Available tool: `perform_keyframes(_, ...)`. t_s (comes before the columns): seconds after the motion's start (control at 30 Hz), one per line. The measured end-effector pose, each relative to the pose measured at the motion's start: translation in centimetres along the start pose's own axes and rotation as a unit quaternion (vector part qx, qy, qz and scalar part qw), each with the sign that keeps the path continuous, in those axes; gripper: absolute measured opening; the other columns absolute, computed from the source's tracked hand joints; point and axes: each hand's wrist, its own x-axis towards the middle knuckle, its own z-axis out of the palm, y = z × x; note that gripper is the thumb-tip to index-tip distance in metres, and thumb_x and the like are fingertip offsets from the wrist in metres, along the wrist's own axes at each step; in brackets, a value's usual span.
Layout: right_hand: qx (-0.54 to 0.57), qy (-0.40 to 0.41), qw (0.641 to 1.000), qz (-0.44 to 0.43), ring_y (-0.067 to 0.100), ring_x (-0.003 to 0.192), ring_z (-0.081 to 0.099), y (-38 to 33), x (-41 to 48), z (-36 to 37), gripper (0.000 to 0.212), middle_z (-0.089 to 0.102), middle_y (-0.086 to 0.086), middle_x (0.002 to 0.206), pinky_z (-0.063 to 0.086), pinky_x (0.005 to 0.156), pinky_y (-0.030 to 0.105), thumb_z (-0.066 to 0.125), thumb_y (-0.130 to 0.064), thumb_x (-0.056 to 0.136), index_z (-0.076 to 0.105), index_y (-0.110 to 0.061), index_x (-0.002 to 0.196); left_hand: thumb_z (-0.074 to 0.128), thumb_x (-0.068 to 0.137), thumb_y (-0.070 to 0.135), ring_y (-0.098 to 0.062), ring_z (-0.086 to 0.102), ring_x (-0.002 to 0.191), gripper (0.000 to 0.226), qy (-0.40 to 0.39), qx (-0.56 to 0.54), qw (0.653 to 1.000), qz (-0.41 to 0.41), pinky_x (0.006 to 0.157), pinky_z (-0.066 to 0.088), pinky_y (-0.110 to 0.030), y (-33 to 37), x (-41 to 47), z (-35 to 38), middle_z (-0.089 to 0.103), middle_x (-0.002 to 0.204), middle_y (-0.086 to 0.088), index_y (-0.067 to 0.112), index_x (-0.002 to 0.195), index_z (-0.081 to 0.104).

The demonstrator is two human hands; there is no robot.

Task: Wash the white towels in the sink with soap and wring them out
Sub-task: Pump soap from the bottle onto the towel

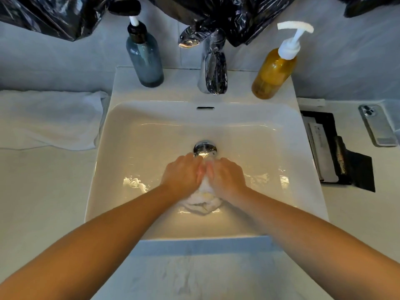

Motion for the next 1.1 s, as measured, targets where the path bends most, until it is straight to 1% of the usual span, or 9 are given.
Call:
perform_keyframes(0.1,-0.002,-0.009,1.000,0.000,0.032,0.083,0.060,0.0,0.0,-0.8,0.029,0.061,0.009,0.086,0.037,0.065,0.034,0.034,-0.027,0.104,0.059,-0.014,0.098,0.023,0.100,0.038,-0.029,0.060,0.093,0.042,0.002,-0.044,0.999,0.012,0.068,0.033,-0.033,0.1,0.2,-1.4,0.059,0.100,-0.007,0.014,0.103,0.059)
perform_keyframes(0.2,0.087,0.078,0.990,-0.085,0.019,0.075,0.049,0.5,-1.2,-2.7,0.031,0.049,-0.006,0.069,0.033,0.060,0.033,0.037,-0.042,0.093,0.052,-0.020,0.077,0.028,0.084,0.047,-0.022,0.055,0.081,0.047,0.105,-0.100,0.985,0.095,0.059,0.036,-0.031,-0.7,-1.3,-3.3,0.058,0.093,-0.003,0.013,0.093,0.060)
perform_keyframes(0.3,0.044,0.060,0.974,-0.216,0.023,0.099,0.052,2.0,-3.1,-2.8,0.036,0.060,-0.001,0.099,0.042,0.076,0.036,0.047,-0.050,0.082,0.060,-0.020,0.096,0.048,0.075,0.043,-0.026,0.052,0.082,0.039,0.098,-0.104,0.965,0.218,0.062,0.044,-0.036,-1.7,-3.6,-3.3,0.057,0.098,-0.007,0.012,0.095,0.058)
perform_keyframes(0.4,0.029,-0.030,0.985,-0.165,0.028,0.113,0.049,2.6,-4.1,-0.9,0.057,0.053,0.005,0.127,0.044,0.086,0.043,0.038,-0.056,0.086,0.055,-0.018,0.124,0.042,0.080,0.046,-0.027,0.051,0.088,0.053,0.014,-0.114,0.981,0.155,0.072,0.046,-0.043,-0.9,-5.2,-0.5,0.055,0.112,-0.009,0.011,0.120,0.050)
perform_keyframes(0.57,-0.031,0.057,0.987,-0.149,0.030,0.078,0.060,1.7,-1.7,0.9,0.045,0.062,0.007,0.098,0.049,0.052,0.037,0.037,-0.044,0.091,0.063,-0.009,0.102,0.033,0.085,0.041,-0.031,0.054,0.081,0.046,0.030,-0.041,0.992,0.112,0.063,0.046,-0.041,-0.8,-2.4,1.7,0.056,0.100,-0.010,0.014,0.118,0.051)
perform_keyframes(0.73,0.014,0.044,0.994,-0.097,0.033,0.083,0.066,1.0,0.1,-0.6,0.045,0.069,0.010,0.097,0.051,0.072,0.039,0.032,-0.036,0.098,0.067,-0.008,0.110,0.009,0.083,0.051,-0.026,0.059,0.101,0.070,-0.014,-0.030,0.998,0.060,0.074,0.043,-0.034,-0.5,0.1,-0.4,0.059,0.119,-0.005,0.021,0.132,0.049)
perform_keyframes(0.83,0.009,0.022,0.998,-0.050,0.025,0.088,0.062,0.3,0.5,-1.9,0.056,0.062,0.002,0.094,0.048,0.075,0.037,0.020,-0.049,0.099,0.063,-0.013,0.106,0.013,0.082,0.054,-0.025,0.061,0.091,0.069,0.026,-0.063,0.995,0.066,0.067,0.041,-0.032,-1.1,0.4,-2.0,0.064,0.108,-0.002,0.019,0.122,0.055)
perform_keyframes(1.0,0.016,0.005,0.993,-0.114,0.009,0.090,0.047,1.4,-2.7,-4.4,0.073,0.046,-0.009,0.124,0.035,0.065,0.028,0.018,-0.075,0.078,0.057,-0.030,0.122,0.052,0.074,0.042,-0.024,0.053,0.082,0.036,0.112,-0.100,0.961,0.234,0.065,0.039,-0.031,-3.3,-2.9,-3.3,0.058,0.096,-0.004,0.013,0.095,0.056)
perform_keyframes(1.1,-0.063,-0.045,0.994,-0.082,0.019,0.103,0.049,1.7,-4.0,-3.4,0.085,0.049,-0.003,0.122,0.036,0.070,0.032,0.005,-0.077,0.074,0.047,-0.031,0.133,0.047,0.080,0.040,-0.019,0.045,0.079,0.031,0.091,-0.197,0.964,0.154,0.064,0.038,-0.032,-1.8,-4.1,-2.4,0.049,0.095,-0.001,0.012,0.092,0.052)
